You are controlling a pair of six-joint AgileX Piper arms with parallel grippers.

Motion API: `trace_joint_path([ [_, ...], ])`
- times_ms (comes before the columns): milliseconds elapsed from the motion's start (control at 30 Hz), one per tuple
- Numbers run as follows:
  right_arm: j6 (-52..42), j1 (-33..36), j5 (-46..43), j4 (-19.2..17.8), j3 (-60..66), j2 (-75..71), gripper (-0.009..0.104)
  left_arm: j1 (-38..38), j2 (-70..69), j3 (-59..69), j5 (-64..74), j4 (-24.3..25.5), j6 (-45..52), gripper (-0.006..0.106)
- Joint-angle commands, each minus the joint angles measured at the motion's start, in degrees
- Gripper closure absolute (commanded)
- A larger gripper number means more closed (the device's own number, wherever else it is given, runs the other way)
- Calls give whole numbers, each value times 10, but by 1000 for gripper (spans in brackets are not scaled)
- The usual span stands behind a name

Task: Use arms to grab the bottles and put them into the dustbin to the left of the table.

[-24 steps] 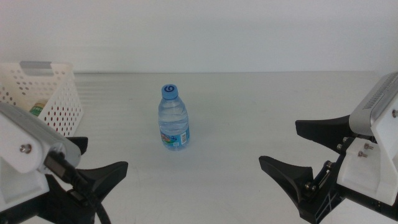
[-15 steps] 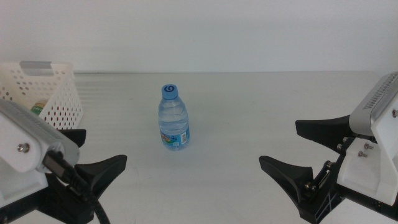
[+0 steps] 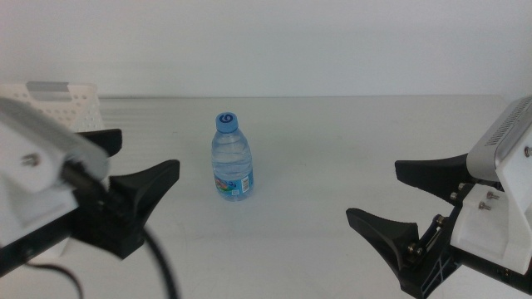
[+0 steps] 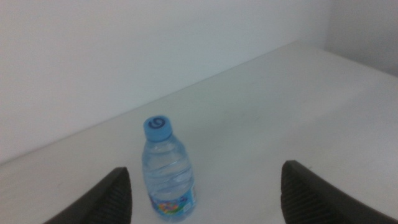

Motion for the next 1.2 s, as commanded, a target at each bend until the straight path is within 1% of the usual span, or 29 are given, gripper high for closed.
trace_joint_path([
  [0,-5,0,-39,-3,-16,-7,11,7,23,-18,-63,-3,-10,27],
  [167,-5,0,-39,-3,-16,-7,11,13,77,-7,-96,-3,-10,27],
  [367,-5,0,-39,-3,-16,-7,11,13,106,87,-278,-10,-29,27],
  [533,-5,0,-39,-3,-16,-7,11,13,131,148,-374,-10,-29,27],
  [700,-5,0,-39,-3,-16,-7,11,13,195,180,-464,-9,-30,27],
  [833,-5,0,-39,-3,-16,-7,11,13,265,184,-557,-8,-50,26],
  [933,-5,0,-39,-3,-16,-7,11,13,320,183,-617,-9,-62,22],
  [1067,-5,0,-39,-3,-16,-7,11,16,383,167,-675,-9,-60,11],
  [1167,-5,0,-39,-3,-16,-7,11,32,419,138,-679,10,-66,10],
])
